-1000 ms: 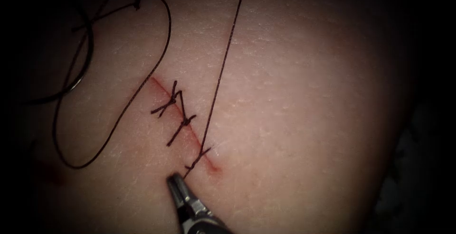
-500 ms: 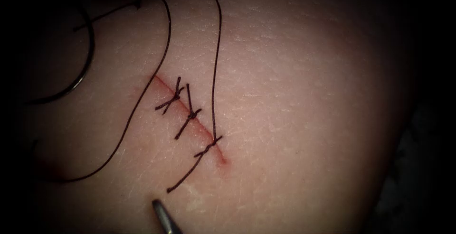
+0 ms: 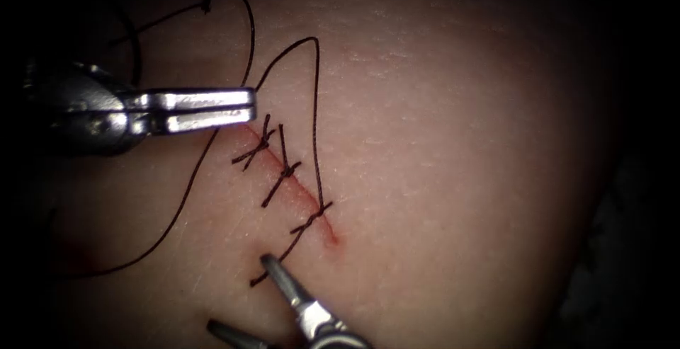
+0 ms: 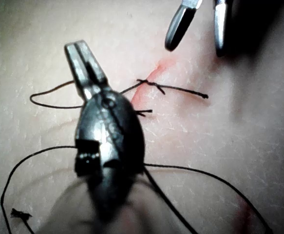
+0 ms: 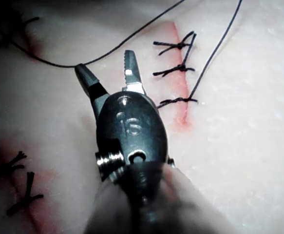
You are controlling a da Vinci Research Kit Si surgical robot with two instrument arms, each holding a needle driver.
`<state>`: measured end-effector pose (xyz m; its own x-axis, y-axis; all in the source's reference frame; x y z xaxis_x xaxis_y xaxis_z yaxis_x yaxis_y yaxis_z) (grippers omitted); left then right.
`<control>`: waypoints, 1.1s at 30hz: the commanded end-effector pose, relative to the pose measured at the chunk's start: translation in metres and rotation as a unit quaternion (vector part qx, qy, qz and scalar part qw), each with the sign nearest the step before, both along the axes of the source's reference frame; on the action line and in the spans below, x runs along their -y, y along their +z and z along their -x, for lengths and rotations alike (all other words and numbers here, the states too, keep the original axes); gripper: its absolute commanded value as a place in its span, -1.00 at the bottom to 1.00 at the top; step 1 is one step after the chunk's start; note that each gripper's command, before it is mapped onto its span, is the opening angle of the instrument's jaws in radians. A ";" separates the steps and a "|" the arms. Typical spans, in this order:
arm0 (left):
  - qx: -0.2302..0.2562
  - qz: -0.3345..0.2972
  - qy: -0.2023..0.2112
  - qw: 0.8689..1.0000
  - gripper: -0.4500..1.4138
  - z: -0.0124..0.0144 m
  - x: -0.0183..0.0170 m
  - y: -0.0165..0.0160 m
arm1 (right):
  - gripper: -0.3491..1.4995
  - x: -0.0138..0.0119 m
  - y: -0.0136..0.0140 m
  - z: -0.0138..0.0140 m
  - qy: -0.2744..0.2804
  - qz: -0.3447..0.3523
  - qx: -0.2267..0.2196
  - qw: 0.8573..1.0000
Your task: Wound Closure
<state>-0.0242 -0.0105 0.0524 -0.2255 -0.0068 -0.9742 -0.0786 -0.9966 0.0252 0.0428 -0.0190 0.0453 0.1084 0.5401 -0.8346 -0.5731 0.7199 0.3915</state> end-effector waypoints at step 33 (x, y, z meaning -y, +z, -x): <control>0.086 -0.161 0.022 0.983 -1.00 -0.0016 0.0083 0.0052 | -1.00 -0.0118 0.0099 -0.0007 -0.039 -0.023 -0.206 0.978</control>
<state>-0.0222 -0.0180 0.0575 -0.0663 0.3040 -0.9504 -0.0110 -0.9526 -0.3039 0.0422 -0.0068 0.0548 -0.1957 0.5834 -0.7882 -0.2940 0.7319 0.6147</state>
